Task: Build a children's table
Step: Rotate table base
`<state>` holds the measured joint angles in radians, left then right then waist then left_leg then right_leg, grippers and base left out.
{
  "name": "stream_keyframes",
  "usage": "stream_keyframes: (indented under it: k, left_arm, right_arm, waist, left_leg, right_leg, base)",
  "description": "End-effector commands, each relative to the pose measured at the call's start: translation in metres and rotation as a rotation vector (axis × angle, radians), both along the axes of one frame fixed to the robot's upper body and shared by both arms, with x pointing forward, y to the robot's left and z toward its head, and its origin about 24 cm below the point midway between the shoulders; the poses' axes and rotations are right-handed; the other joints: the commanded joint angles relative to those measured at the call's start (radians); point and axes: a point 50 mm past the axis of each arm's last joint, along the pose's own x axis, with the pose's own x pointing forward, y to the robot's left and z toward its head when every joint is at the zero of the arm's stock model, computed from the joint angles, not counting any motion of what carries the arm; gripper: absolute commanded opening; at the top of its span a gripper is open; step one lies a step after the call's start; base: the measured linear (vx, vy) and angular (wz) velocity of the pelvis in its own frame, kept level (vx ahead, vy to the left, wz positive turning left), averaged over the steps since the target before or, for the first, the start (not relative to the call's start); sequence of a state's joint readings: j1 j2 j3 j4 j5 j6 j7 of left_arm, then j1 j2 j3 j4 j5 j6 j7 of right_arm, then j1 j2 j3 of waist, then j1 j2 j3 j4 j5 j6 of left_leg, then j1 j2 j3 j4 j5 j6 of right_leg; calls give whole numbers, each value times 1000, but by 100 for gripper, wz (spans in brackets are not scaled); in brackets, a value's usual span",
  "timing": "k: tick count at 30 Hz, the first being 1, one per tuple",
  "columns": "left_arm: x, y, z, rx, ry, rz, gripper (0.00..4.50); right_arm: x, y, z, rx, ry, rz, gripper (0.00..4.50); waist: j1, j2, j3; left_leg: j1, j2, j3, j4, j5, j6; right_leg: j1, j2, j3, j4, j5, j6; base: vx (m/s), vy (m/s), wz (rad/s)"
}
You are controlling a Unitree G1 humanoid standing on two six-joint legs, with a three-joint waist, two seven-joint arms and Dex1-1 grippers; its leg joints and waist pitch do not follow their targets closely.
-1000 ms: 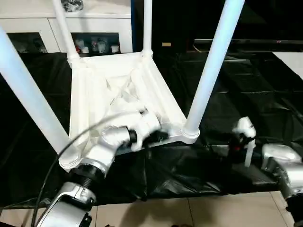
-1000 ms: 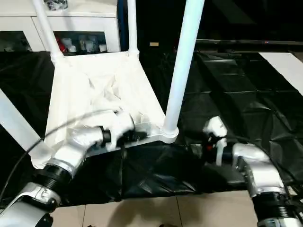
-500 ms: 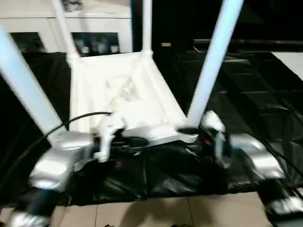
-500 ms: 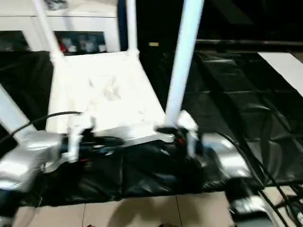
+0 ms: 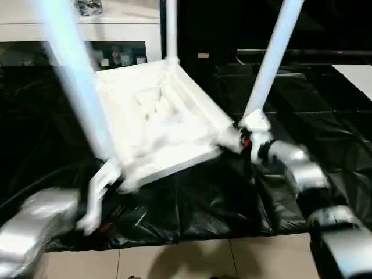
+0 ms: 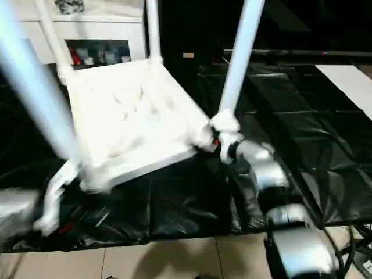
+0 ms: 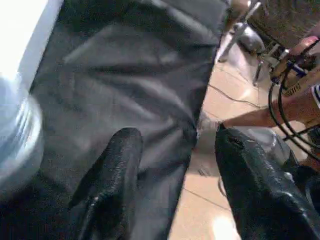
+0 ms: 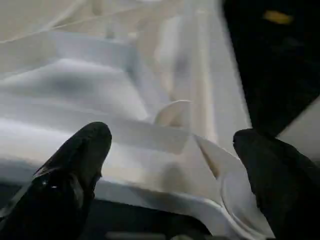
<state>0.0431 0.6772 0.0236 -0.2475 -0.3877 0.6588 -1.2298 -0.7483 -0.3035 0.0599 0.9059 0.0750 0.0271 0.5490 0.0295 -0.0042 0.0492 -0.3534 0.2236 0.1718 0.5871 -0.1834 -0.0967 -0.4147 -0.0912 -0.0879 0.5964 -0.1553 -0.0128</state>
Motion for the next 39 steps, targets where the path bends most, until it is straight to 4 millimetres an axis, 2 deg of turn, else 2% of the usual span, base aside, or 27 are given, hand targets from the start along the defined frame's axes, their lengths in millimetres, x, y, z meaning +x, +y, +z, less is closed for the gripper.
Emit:
stream_keyframes:
  k: [1,2,3,5,6,7,8,9,10,12,13,14,18,20,22,25,26,27,28,29,31,32,35,36,37,39]
  left_arm:
    - [-2,3,7,24,-29,-21,298]
    - [-3,4,7,31,-29,-19,298]
    - [-3,5,7,34,-28,-16,317]
    - [3,15,9,36,-93,73,330]
    - [10,24,11,30,-155,138,330]
    - [11,24,11,30,-162,144,335]
    - [24,33,16,9,-261,228,342]
    - [28,34,19,-9,-295,256,363]
    - [39,38,26,-81,-379,343,370]
    - [42,39,30,-126,-400,370,376]
    - [42,39,31,-135,-415,369,384]
    - [42,39,31,-145,-414,363,396]
    - [43,25,37,-280,-419,308,418]
    - [48,13,41,-344,-431,270,447]
    - [51,7,42,-375,-439,250,447]
    - [58,-3,44,-403,-441,220,447]
    - [63,-8,45,-412,-445,209,447]
    - [69,-14,44,-398,-455,201,447]
    - [73,-17,42,-386,-462,195,447]
    - [80,-29,40,-361,-463,156,447]
    - [82,-33,40,-355,-465,140,447]
    - [84,-41,41,-363,-459,106,447]
    - [84,-59,44,-391,-443,29,447]
    - [83,-69,45,-409,-427,-11,447]
    - [80,-85,48,-427,-407,-86,447]
    - [77,-101,51,-444,-393,-157,447]
  right_arm:
    - [5,-10,7,-1,-38,-89,450]
    - [6,-11,7,-2,-43,-104,450]
    - [7,-12,7,-3,-46,-113,450]
    - [5,-10,6,16,-47,-71,450]
    - [1,-7,4,32,-37,-19,450]
    - [1,-7,4,32,-36,-15,450]
    - [-4,-6,0,30,-16,41,450]
    - [-6,-6,-2,31,-8,51,450]
    - [-10,-8,-6,28,6,61,450]
    - [-13,-10,-7,18,7,57,450]
    - [-15,-13,-10,4,8,44,450]
    - [-16,-14,-10,-2,8,39,450]
    - [-28,-28,-20,-51,39,-30,450]
    - [-32,-34,-27,-90,64,-69,450]
    - [-33,-35,-30,-98,72,-86,450]
    - [-31,-33,-35,-104,85,-112,450]
    - [-30,-32,-36,-112,87,-119,450]
    - [-28,-28,-37,-114,86,-117,450]
    - [-27,-24,-37,-115,83,-115,450]
    - [-23,-13,-37,-118,72,-97,450]
    - [-21,-10,-37,-119,70,-91,450]
    - [-19,-4,-37,-125,63,-80,450]
    - [-16,6,-37,-126,65,-66,450]
    - [-14,10,-37,-131,64,-57,450]
    - [-12,17,-36,-133,64,-46,450]
    - [-10,22,-34,-131,59,-42,450]
  waist:
    - [-12,13,-54]
    - [-11,13,-55]
    - [-13,9,-56]
    - [-13,9,-57]
    - [-14,5,-57]
    - [-13,6,-58]
    - [-12,5,-58]
    - [-8,2,-57]
    - [-4,2,-60]
    - [-3,2,-61]
    - [-2,3,-62]
    - [-5,-1,-62]
    - [-4,-2,-62]
    - [-3,-4,-60]
    - [-5,-6,-59]
    - [-8,-9,-57]
    - [-9,-15,-58]
    - [-9,-14,-57]
    - [-9,-13,-59]
    - [-10,-16,-60]
    - [-14,-18,-63]
    - [-14,-17,-63]
    - [-17,-16,-68]
    - [-18,-19,-68]
    - [-15,-17,-68]
    - [-15,-16,-68]
  left_leg:
    - [7,-1,8,-73,-342,-3]
    - [9,-1,10,-72,-341,-3]
    - [5,-2,10,-71,-333,-1]
    - [5,-3,12,-70,-325,5]
    - [1,-5,13,-68,-320,15]
    - [0,-6,13,-67,-306,20]
    - [-1,-5,12,-68,-301,24]
    - [3,-7,16,-66,-299,31]
    - [2,-6,14,-67,-281,31]
    - [0,-3,12,-68,-263,22]
    - [2,-3,12,-67,-264,21]
    - [-1,-3,12,-67,-263,23]
    - [0,-4,18,-64,-241,30]
    - [0,-5,18,-65,-257,28]
    - [1,-7,17,-64,-285,21]
    - [4,-8,16,-63,-297,17]
    - [3,-8,16,-62,-297,18]
    - [4,-11,16,-62,-303,19]
    - [5,-11,15,-61,-306,16]
    - [2,-9,13,-63,-298,15]
    - [-2,-6,12,-63,-266,13]
    - [-1,-5,13,-62,-262,15]
    - [-2,-3,16,-59,-220,22]
    - [-2,-3,17,-59,-210,27]
    - [1,-3,19,-58,-204,32]
    - [-4,-3,18,-59,-191,27]
  right_leg:
    - [40,-22,39,-70,-364,-178]
    - [38,-22,40,-70,-354,-180]
    - [42,-22,40,-65,-338,-185]
    - [42,-22,41,-65,-326,-189]
    - [45,-20,41,-67,-319,-190]
    - [47,-21,42,-66,-310,-188]
    - [49,-21,41,-66,-308,-187]
    - [46,-19,42,-71,-313,-179]
    - [50,-21,43,-67,-302,-181]
    - [54,-24,43,-64,-279,-191]
    - [52,-23,42,-62,-275,-195]
    - [53,-23,42,-60,-272,-195]
    - [51,-22,46,-62,-275,-196]
    - [50,-22,45,-68,-308,-184]
    - [47,-23,44,-71,-363,-166]
    - [43,-23,43,-77,-416,-139]
    - [43,-23,43,-78,-416,-137]
    - [39,-21,41,-80,-440,-130]
    - [41,-23,42,-81,-446,-122]
    - [43,-25,42,-79,-436,-121]
    - [47,-27,45,-70,-373,-139]
    - [46,-26,45,-68,-358,-145]
    - [49,-26,49,-56,-258,-192]
    - [50,-26,49,-52,-239,-205]
    - [49,-26,50,-52,-225,-215]
    - [54,-27,50,-48,-206,-221]
  base:
    - [0,0,0]
    - [0,0,0]
    - [0,0,0]
    - [0,0,0]
    - [0,0,0]
    - [0,0,0]
    - [0,0,0]
    - [0,0,0]
    - [0,0,0]
    - [0,0,0]
    - [0,0,0]
    - [0,0,0]
    - [0,0,0]
    - [0,0,0]
    - [0,0,0]
    - [0,0,0]
    - [0,0,0]
    - [0,0,0]
    - [0,0,0]
    - [0,0,0]
    - [0,0,0]
    - [0,0,0]
    - [0,0,0]
    - [0,0,0]
    - [0,0,0]
    - [0,0,0]
